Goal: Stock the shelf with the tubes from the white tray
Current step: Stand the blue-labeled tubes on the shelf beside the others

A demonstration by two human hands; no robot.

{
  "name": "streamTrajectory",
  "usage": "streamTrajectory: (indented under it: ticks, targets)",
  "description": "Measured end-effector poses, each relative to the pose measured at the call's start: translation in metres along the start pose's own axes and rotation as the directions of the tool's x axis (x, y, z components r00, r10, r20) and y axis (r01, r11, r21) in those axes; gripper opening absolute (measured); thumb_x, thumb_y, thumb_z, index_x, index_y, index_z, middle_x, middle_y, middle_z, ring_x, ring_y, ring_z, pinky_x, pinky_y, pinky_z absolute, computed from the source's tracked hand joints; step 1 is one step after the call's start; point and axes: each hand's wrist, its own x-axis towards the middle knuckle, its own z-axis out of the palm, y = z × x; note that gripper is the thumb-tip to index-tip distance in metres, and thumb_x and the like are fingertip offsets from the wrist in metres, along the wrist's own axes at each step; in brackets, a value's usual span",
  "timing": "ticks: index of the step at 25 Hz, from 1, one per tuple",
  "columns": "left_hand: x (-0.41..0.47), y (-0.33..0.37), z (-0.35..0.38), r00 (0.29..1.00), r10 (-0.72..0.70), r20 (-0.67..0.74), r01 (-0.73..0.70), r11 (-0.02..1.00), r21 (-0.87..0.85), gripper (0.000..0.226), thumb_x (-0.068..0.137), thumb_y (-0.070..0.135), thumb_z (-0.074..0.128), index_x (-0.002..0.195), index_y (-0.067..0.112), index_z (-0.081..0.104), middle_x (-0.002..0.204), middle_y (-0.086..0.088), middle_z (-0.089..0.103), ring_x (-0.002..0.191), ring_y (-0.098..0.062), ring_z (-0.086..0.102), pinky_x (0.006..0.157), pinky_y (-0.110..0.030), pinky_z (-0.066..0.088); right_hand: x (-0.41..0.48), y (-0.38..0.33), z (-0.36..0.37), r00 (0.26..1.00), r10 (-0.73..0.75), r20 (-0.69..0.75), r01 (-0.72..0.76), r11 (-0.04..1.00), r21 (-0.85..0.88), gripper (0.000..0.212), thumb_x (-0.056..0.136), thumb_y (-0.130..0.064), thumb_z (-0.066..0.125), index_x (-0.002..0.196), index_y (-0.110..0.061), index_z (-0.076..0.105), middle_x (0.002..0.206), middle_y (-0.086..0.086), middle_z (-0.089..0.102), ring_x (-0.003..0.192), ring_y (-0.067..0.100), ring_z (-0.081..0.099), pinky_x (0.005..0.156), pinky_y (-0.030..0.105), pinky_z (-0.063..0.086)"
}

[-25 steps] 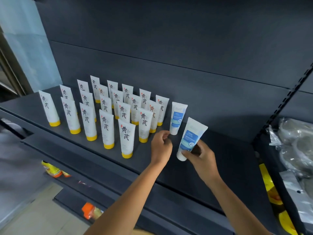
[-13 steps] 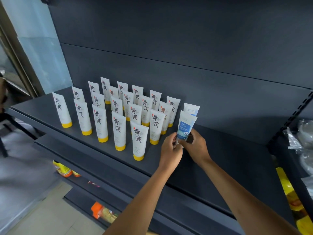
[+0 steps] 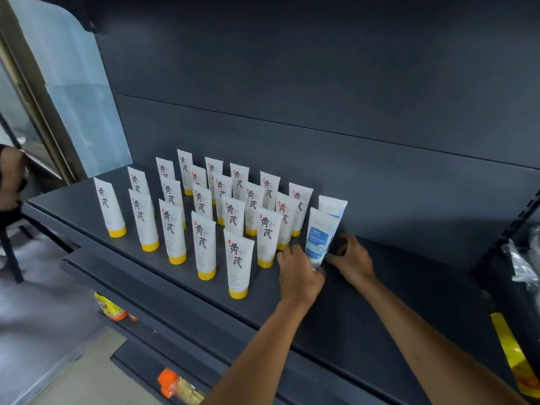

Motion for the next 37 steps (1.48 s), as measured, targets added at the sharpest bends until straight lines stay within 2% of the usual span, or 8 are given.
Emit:
streamTrajectory:
  ticks: [3, 9, 14, 21, 25, 29, 32, 37]
  targets:
    - [0.005, 0.002, 0.006, 1.000, 0.014, -0.028, -0.012, 0.999, 0.043, 0.036, 0.085, 0.019, 0.071, 0.114, 0.005, 0.054, 0.116, -0.013, 0.056, 0.117, -0.028, 0.048, 0.091, -0.033, 0.045, 0.019, -0.007, 0.002, 0.996, -0.043, 0.073, 0.047, 0.997, -0.056, 0.060, 0.073, -0.054, 0.079, 0.124, -0.028, 0.060, 0.113, -0.005, 0.068, 0.105, 0.020, 0.065, 0.089, 0.039, 0.054]
    - [0.013, 0.004, 0.014, 0.996, 0.048, -0.075, -0.044, 0.997, 0.065, 0.037, 0.087, 0.019, 0.069, 0.117, 0.006, 0.052, 0.119, -0.013, 0.056, 0.117, -0.028, 0.049, 0.091, -0.033, 0.045, 0.034, 0.002, 0.011, 0.987, -0.133, 0.091, 0.138, 0.989, -0.053, 0.063, 0.060, -0.074, 0.061, 0.101, -0.027, 0.067, 0.096, -0.007, 0.072, 0.084, 0.014, 0.067, 0.076, 0.042, 0.059]
    - [0.019, 0.005, 0.019, 0.996, 0.052, -0.075, -0.043, 0.993, 0.111, 0.037, 0.089, 0.021, 0.068, 0.118, 0.006, 0.051, 0.120, -0.012, 0.056, 0.118, -0.028, 0.050, 0.092, -0.035, 0.046, 0.042, 0.009, 0.010, 0.988, -0.132, 0.076, 0.129, 0.991, 0.045, 0.039, 0.075, -0.057, 0.074, 0.096, -0.025, 0.069, 0.091, -0.005, 0.073, 0.082, 0.014, 0.068, 0.075, 0.043, 0.060]
    - [0.023, 0.002, 0.021, 0.996, 0.054, -0.075, -0.046, 0.994, 0.103, 0.040, 0.086, 0.022, 0.073, 0.115, 0.004, 0.054, 0.118, -0.015, 0.057, 0.117, -0.031, 0.052, 0.094, -0.038, 0.048, 0.042, 0.012, 0.008, 0.982, -0.171, 0.075, 0.169, 0.985, 0.038, 0.020, 0.083, -0.032, 0.077, 0.097, -0.019, 0.072, 0.087, 0.000, 0.072, 0.078, 0.017, 0.066, 0.072, 0.042, 0.057]
    - [0.025, 0.003, 0.019, 0.998, 0.023, -0.060, -0.017, 0.996, 0.090, 0.043, 0.084, 0.025, 0.076, 0.115, 0.004, 0.053, 0.118, -0.014, 0.056, 0.117, -0.030, 0.052, 0.095, -0.039, 0.049, 0.036, 0.009, 0.003, 0.988, -0.137, 0.063, 0.135, 0.990, 0.049, 0.026, 0.084, -0.022, 0.076, 0.108, -0.013, 0.068, 0.094, 0.003, 0.071, 0.084, 0.019, 0.064, 0.074, 0.035, 0.054]
    - [0.022, 0.002, 0.016, 0.998, 0.001, -0.069, 0.003, 0.998, 0.066, 0.052, 0.077, 0.030, 0.083, 0.112, 0.004, 0.056, 0.115, -0.013, 0.059, 0.115, -0.031, 0.052, 0.094, -0.044, 0.052, 0.014, 0.010, -0.005, 0.994, -0.079, 0.074, 0.078, 0.997, 0.022, 0.045, 0.082, -0.016, 0.077, 0.123, -0.012, 0.061, 0.084, -0.001, 0.062, 0.079, 0.015, 0.060, 0.065, 0.027, 0.044]
    - [0.008, 0.002, 0.011, 0.998, -0.020, -0.067, 0.023, 0.999, 0.046, 0.054, 0.078, 0.031, 0.084, 0.114, 0.004, 0.055, 0.118, -0.012, 0.056, 0.118, -0.030, 0.048, 0.097, -0.038, 0.047, -0.012, 0.016, -0.012, 0.994, -0.077, 0.076, 0.076, 0.997, 0.013, 0.052, 0.084, -0.018, 0.077, 0.132, -0.013, 0.057, 0.080, -0.003, 0.060, 0.073, 0.009, 0.058, 0.060, 0.020, 0.040]
    - [-0.041, -0.002, -0.009, 0.998, -0.041, -0.052, 0.035, 0.993, -0.115, 0.058, 0.084, 0.027, 0.079, 0.130, 0.004, 0.053, 0.127, -0.009, 0.053, 0.124, -0.027, 0.045, 0.105, -0.037, 0.044, -0.077, 0.011, -0.034, 0.997, -0.043, 0.067, 0.040, 0.998, 0.045, 0.051, 0.086, -0.021, 0.076, 0.133, -0.014, 0.058, 0.084, 0.000, 0.061, 0.077, 0.012, 0.060, 0.068, 0.026, 0.047]
